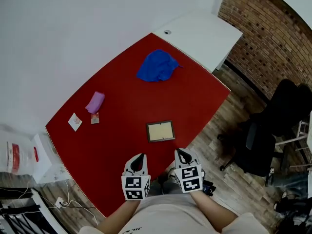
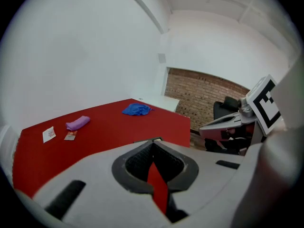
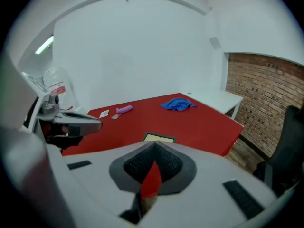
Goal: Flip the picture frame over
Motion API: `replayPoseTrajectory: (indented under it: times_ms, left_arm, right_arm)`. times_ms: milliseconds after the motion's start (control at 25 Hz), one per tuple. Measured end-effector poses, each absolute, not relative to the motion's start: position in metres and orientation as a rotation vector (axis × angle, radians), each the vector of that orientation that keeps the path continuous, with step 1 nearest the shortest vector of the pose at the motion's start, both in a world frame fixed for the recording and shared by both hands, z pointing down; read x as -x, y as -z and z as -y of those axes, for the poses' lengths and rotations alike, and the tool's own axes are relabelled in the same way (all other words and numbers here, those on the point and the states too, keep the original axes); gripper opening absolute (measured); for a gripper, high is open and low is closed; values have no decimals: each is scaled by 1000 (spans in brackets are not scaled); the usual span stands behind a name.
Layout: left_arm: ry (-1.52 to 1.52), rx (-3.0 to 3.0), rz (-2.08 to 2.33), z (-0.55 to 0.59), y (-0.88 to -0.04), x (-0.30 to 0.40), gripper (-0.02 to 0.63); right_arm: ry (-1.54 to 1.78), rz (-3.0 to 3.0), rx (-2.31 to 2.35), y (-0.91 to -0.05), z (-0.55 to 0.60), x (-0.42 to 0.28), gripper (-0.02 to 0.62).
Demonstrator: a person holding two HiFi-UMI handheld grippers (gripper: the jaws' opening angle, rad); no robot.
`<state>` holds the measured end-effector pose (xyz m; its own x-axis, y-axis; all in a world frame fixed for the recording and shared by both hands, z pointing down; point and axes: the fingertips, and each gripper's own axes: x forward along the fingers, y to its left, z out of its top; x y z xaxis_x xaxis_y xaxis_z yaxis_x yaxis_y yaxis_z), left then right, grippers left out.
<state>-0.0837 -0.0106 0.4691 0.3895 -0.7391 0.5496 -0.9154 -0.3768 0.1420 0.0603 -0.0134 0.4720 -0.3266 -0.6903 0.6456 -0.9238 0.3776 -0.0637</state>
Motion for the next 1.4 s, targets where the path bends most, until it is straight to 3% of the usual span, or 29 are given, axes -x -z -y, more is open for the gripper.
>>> replayPoseTrajectory:
  times_ms: [1400]
  left_arm:
    - [-484,-2299,1451,-29,-438,70,6]
  right_arm:
    - [-563,2189,-1420,-444,-36,-45,5]
